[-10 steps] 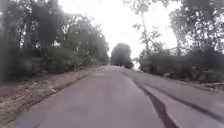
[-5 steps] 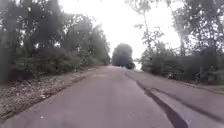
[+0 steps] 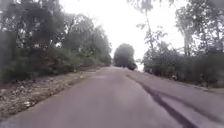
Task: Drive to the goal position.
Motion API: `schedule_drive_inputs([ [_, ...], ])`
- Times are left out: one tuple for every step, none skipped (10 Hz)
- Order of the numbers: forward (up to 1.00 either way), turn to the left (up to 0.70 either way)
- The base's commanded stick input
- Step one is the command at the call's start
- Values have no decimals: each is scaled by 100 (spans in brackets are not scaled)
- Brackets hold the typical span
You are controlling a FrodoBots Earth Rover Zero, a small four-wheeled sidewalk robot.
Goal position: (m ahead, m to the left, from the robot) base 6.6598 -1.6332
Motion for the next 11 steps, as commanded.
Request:
schedule_drive_inputs([
  [85, 2],
  [85, 2],
  [85, 2],
  [85, 2],
  [85, -10],
  [85, -34],
  [85, -34],
  [85, -31],
  [85, 0],
  [85, 0],
  [85, 0],
])
